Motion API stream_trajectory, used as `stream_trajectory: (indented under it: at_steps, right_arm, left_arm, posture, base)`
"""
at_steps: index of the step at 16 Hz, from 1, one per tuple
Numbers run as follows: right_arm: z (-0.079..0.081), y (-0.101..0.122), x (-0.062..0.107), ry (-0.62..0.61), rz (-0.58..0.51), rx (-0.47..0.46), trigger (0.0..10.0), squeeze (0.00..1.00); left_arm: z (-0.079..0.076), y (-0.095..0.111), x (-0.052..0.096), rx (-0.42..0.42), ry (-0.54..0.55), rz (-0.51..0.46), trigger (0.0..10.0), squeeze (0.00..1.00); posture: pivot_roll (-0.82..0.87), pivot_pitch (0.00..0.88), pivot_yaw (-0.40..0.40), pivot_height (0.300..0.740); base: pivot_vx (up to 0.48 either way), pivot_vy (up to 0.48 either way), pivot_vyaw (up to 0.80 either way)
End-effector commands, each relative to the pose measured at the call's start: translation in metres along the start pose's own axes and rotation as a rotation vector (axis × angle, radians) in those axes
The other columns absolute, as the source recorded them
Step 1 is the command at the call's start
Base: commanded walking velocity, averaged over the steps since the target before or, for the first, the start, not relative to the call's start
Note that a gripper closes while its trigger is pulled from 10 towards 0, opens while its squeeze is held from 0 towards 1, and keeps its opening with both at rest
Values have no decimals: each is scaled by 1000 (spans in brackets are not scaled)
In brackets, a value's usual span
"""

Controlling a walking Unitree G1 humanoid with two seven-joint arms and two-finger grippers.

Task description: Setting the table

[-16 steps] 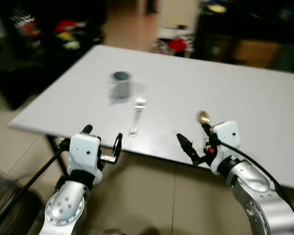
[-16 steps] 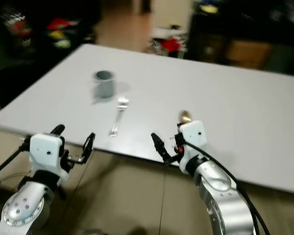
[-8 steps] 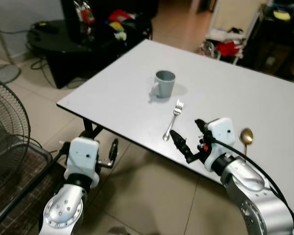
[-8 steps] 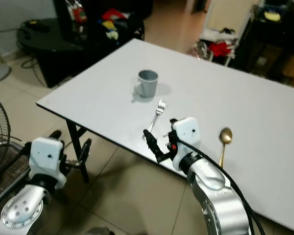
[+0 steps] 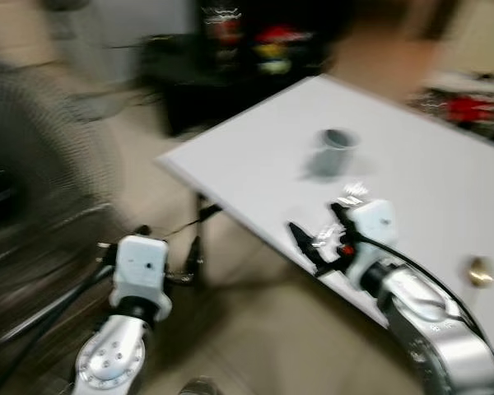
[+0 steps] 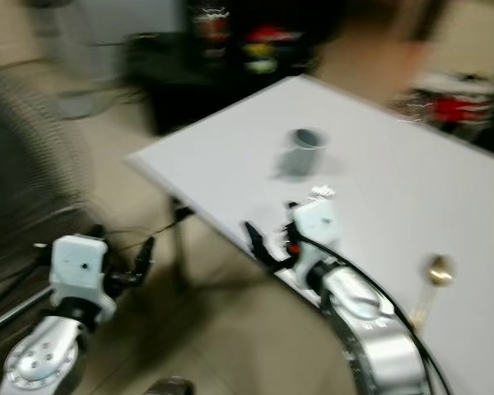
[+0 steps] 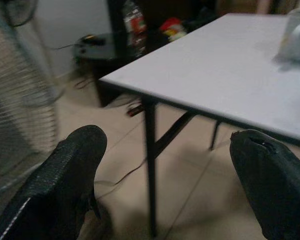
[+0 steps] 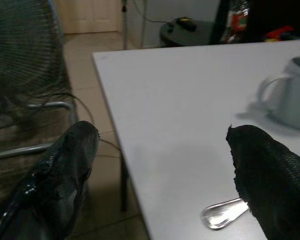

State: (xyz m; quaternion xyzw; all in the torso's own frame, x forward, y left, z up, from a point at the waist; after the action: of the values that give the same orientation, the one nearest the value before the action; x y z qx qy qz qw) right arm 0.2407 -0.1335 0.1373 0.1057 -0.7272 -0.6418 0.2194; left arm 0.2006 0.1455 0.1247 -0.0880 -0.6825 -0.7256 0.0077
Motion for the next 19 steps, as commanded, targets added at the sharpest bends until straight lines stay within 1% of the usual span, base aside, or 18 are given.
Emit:
stream_trajectory:
  at_steps: [1, 3, 4, 6, 8, 10, 12, 14, 15, 16, 17, 18, 19]
  right_arm:
    - [-4, -2, 1, -26, 1, -31, 10000, 1000]
    - [-7, -5, 1, -56, 13, -43, 10000, 1000]
    - [-3, -3, 2, -44, 7, -53, 10000, 1000]
    - [2, -6, 3, -34, 11, -71, 10000, 1000]
    - [4, -7, 4, -20, 19, -74, 10000, 1000]
    - [5, -10, 0, -5, 37, -85, 10000, 1000]
    - [8, -10, -3, 25, 37, -80, 10000, 1000]
    - [4, -10, -10, -4, 27, -115, 10000, 1000]
    - [4, -9, -11, -2, 27, -115, 10000, 1000]
    - [6, -8, -12, 16, 26, -110, 10000, 1000]
    - [8, -9, -12, 32, 26, -102, 10000, 1000]
    - [7, -11, -12, 26, 34, -99, 10000, 1000]
    - [6, -11, -10, 29, 39, -105, 10000, 1000]
  left_arm:
    - [4, 4, -2, -25, 12, -11, 10000, 0]
    - [5, 5, -4, -37, 9, -10, 10000, 0]
    - [4, 5, -3, -21, 4, 1, 10000, 0]
    - [4, 5, -4, -32, -6, 1, 10000, 0]
    - [3, 6, -7, -41, -21, -3, 10000, 0]
    - [7, 8, -8, -41, -8, -8, 10000, 0]
    - [7, 8, -11, -49, -11, -10, 10000, 0]
    - [5, 11, -17, -59, -22, -13, 10000, 0]
    - [4, 11, -18, -62, -26, -15, 10000, 0]
    - [2, 13, -20, -53, -23, -24, 10000, 0]
    - [0, 14, -22, -37, -24, -33, 10000, 0]
    - [-1, 13, -22, -42, -25, -29, 10000, 0]
    - [0, 13, -19, -41, -29, -26, 10000, 0]
  posture:
    - [65, 27, -41, 740]
    - [61, 38, -33, 740]
    - [65, 40, -29, 740]
    - [65, 40, -9, 740]
    - [63, 41, -9, 740]
    - [68, 30, -12, 740]
    - [83, 13, -11, 740]
    - [91, 12, -13, 740]
    - [94, 16, -18, 740]
    - [90, 2, -16, 740]
    - [87, 8, -17, 740]
    - [86, 11, -19, 740]
    - [86, 21, -22, 740]
  base:
    - [0, 0, 800]
    - [0, 0, 800]
    - [0, 0, 800]
    - [0, 0, 800]
    - [0, 0, 800]
    - [0, 0, 800]
    - [0, 0, 800]
    - [0, 0, 800]
    - [0, 0, 800]
    - [0, 0, 800]
    - [0, 0, 800]
    - [0, 0, 800]
    - [0, 0, 800]
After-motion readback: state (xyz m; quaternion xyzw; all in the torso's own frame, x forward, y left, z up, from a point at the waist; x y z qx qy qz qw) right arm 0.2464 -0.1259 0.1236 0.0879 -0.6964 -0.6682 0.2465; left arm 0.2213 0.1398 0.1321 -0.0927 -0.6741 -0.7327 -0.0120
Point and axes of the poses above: a point about 5 cm out from each wrist's last joint towards the gripper, its own x axis pointing back from the gripper into the wrist, its own y axis along the axis of the wrist's last joint, z = x × y, the point moved 1 cm from there along -x, pointing out of the wrist towards the gripper, and after that the axes turned 5 degrees about x, right-handed, at the moved point
